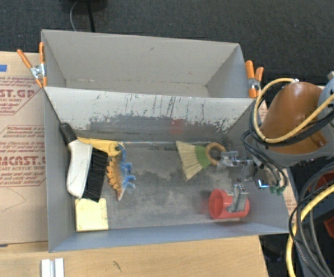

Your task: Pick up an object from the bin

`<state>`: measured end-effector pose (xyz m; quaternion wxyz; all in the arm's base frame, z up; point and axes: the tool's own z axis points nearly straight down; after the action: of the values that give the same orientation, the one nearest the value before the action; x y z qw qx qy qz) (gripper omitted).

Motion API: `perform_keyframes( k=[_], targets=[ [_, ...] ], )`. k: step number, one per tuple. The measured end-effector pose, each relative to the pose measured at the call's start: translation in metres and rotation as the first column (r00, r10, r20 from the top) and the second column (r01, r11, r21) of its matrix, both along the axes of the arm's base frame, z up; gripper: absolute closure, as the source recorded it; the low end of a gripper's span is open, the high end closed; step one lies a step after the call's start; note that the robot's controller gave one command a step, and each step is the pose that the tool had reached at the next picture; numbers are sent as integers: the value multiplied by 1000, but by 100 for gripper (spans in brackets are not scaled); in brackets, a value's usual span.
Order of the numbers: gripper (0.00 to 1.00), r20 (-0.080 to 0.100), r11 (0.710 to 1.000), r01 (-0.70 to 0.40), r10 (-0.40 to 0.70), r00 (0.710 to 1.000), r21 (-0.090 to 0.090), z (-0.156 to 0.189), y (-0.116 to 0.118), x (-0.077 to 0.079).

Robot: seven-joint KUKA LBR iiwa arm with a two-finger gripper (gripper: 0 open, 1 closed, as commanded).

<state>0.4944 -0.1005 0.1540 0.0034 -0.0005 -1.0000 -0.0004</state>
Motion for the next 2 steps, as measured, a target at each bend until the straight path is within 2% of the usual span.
perform_keyframes(
  k=[1, 2],
  targets=[
    [0, 7, 1000, -2, 2, 1000, -1, 4, 1, 2],
    [0, 10, 993, 119, -119, 993, 0, -50, -19, -8]
  ],
)
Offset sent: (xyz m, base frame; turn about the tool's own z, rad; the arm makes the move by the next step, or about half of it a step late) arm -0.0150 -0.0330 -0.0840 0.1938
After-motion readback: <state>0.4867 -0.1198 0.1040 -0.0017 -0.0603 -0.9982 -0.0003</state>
